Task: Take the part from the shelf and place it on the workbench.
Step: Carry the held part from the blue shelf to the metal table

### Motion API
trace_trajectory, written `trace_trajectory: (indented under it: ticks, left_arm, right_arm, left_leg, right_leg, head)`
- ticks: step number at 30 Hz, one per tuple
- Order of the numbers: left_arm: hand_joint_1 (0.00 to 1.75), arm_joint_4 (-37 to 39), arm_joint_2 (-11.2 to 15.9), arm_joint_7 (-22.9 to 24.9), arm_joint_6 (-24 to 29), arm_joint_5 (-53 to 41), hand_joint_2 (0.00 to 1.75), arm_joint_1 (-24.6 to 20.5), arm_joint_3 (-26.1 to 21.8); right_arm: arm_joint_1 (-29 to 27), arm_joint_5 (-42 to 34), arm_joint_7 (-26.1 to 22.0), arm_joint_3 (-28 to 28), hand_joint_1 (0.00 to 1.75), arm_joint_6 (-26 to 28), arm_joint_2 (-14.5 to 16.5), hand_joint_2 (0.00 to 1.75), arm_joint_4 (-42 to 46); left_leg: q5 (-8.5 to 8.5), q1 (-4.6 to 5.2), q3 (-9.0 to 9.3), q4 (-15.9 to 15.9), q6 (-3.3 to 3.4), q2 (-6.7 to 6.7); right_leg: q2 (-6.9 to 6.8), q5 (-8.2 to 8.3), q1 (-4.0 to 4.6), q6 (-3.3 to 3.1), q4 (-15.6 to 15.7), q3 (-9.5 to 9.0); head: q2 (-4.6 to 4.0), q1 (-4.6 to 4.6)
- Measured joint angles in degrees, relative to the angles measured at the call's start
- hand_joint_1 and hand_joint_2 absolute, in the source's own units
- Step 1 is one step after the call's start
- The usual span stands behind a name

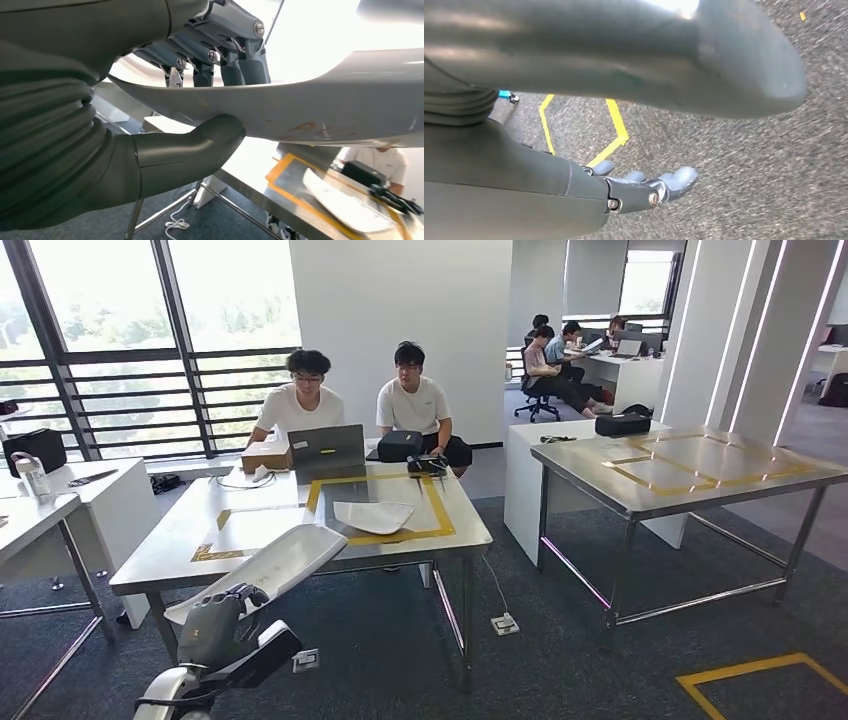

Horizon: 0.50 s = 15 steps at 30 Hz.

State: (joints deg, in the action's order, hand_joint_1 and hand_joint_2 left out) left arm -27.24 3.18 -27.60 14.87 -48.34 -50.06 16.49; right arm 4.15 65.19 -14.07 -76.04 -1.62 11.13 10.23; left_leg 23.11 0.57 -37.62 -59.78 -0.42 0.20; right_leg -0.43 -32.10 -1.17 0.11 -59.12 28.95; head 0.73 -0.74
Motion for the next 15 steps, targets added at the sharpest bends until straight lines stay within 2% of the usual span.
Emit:
trace_trajectory:
  ticks: [3,4,5,7,8,9,10,11,13,14,15]
  left_arm:
    - [1.59,-0.1,0.2,0.1,0.0,0.0,1.75,-0.1,-0.1]
    - [1.59,-0.1,0.3,0.1,0.0,0.0,1.75,-0.1,-0.2]
    - [1.59,-0.1,0.4,0.1,0.1,0.0,1.75,-0.2,-0.2]
    - [1.59,0.0,0.5,0.1,0.3,0.0,1.75,0.0,-0.3]
    - [1.59,0.1,0.5,0.0,0.4,0.0,1.75,0.3,-0.4]
    - [1.59,0.2,0.5,0.0,0.5,0.0,1.75,0.6,-0.4]
    - [1.59,0.3,0.5,0.0,0.5,0.0,1.75,0.9,-0.4]
    - [1.59,0.3,0.5,0.0,0.6,0.1,1.75,1.1,-0.4]
    - [1.59,0.5,0.5,0.0,0.6,0.1,1.75,1.2,-0.4]
    - [1.59,0.6,0.6,0.0,0.7,0.1,1.75,1.2,-0.4]
    - [1.59,0.6,0.6,0.0,0.7,0.1,1.75,1.3,-0.4]
  right_arm:
    - [0.1,0.1,0.1,0.0,0.0,0.0,0.0,0.0,0.0]
    - [0.1,0.1,0.1,0.0,0.0,0.0,0.0,0.0,0.0]
    - [0.2,0.1,0.1,0.0,0.0,0.0,0.0,0.0,0.0]
    - [0.1,0.1,0.0,0.0,0.0,0.0,0.0,0.0,0.0]
    - [0.0,0.1,0.0,0.0,0.0,0.0,-0.1,0.0,0.0]
    - [-0.1,0.1,0.0,0.0,0.0,0.0,-0.1,0.0,0.0]
    - [-0.2,0.1,0.0,0.0,0.0,0.0,-0.1,0.0,0.0]
    - [-0.3,0.1,0.0,0.0,0.0,0.0,-0.1,0.0,0.0]
    - [-0.4,0.1,0.0,0.0,0.0,0.0,-0.1,0.0,0.0]
    - [-0.5,0.1,0.0,0.0,0.0,0.0,-0.1,0.0,0.0]
    - [-0.5,0.1,0.0,0.0,0.0,0.0,-0.1,0.0,0.0]
  left_leg:
    - [1.07,-0.27,1.48,1.4,0.92,-0.43]
    - [1.31,-0.45,2.17,1.7,1.26,-0.53]
    - [1.6,-0.59,2.82,1.9,1.54,-0.62]
    - [2.53,-0.59,3.82,2.0,1.91,-0.77]
    - [3.11,-0.6,4.45,2.0,1.92,-0.91]
    - [3.76,-0.64,5.23,2.0,1.81,-1.08]
    - [4.45,-0.69,6.1,2.0,1.63,-1.23]
    - [5.19,-0.77,7.05,1.9,1.42,-1.33]
    - [6.8,-0.81,8.56,1.7,0.87,-1.46]
    - [7.6,-0.75,9.07,1.6,0.5,-1.55]
    - [8.2,-0.66,9.66,1.6,0.07,-1.63]
  right_leg:
    - [-0.29,0.18,0.05,0.78,-0.6,-0.55]
    - [-0.26,0.09,0.06,0.92,-2.3,0.36]
    - [-0.18,-0.32,0.03,1.06,-5.1,2.15]
    - [0.01,-2.41,0.0,1.41,-12.2,7.29]
    - [0.06,-3.57,-0.02,1.61,-14.7,9.7]
    - [0.09,-4.06,-0.06,1.8,-15.5,11.41]
    - [0.1,-3.36,-0.13,1.95,-14.4,12.18]
    - [0.1,-1.36,-0.22,2.05,-11.7,12.16]
    - [0.02,5.31,-0.35,1.99,-4.4,11.17]
    - [-0.04,7.68,-0.28,1.69,-2.0,10.66]
    - [-0.1,9.05,-0.2,1.26,-0.7,10.29]
  head:
    - [0.01,0.09]
    - [0.01,0.15]
    - [0.01,0.2]
    - [0.01,0.31]
    - [0.01,0.35]
    - [0.01,0.38]
    - [0.01,0.42]
    - [0.01,0.45]
    - [0.0,0.5]
    - [-0.01,0.48]
    - [-0.02,0.47]
